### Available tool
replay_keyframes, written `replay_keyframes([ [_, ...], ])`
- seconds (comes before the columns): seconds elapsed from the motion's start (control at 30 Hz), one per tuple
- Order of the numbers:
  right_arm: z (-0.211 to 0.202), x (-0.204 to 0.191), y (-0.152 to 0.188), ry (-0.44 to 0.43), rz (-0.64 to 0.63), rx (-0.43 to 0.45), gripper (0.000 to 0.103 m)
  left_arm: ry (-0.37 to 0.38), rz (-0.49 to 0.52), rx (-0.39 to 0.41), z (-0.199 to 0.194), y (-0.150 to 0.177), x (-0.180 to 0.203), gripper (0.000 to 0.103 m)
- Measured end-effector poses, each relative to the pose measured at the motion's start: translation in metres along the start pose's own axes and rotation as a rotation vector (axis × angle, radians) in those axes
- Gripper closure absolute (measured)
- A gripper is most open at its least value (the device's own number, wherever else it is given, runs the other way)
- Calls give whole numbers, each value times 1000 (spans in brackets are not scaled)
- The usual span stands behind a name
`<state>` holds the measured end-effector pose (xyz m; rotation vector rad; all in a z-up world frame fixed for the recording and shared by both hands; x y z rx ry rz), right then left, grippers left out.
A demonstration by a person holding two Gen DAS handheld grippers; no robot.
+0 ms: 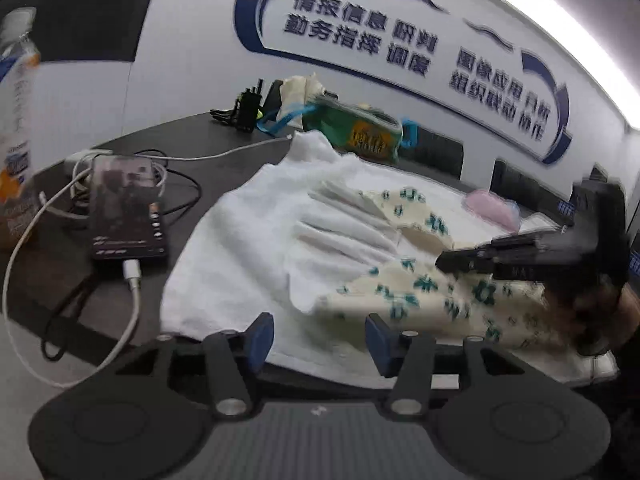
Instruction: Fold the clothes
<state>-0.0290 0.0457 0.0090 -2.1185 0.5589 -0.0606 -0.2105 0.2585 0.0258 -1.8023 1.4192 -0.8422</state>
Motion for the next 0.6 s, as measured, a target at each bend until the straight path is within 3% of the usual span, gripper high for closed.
replay_keyframes([
  [0.07, -1, 5, 2, 12, 31, 9, 96, -20, 21, -23, 9, -1, 6, 61],
  [0.1, 1, 4, 5, 11, 27, -4, 93, -28, 31, -34, 13, -1, 9, 82],
  [0.17, 0, -3, 9, 13, -4, -9, 87, -29, 36, -46, 16, -2, 11, 94],
  [0.27, -13, -12, 12, 22, -51, 17, 68, -31, 49, 8, 13, -10, 12, 101],
  [0.47, -32, -6, 20, 37, -28, 27, 67, -100, 120, 69, 29, -26, 14, 103],
  [0.6, -28, -2, 33, 37, 6, 10, 67, -198, 117, 36, 40, -25, 9, 101],
])
Point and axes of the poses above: each gripper's, at about its wrist camera, not at the fingertips, and z roughly the way its jaws point, x to its right, y to its underside, the point moved 3 cm from there along z, roughly the way its jaws point, and after that the axes turned 15 degrees about -y, right-handed, at the moved point
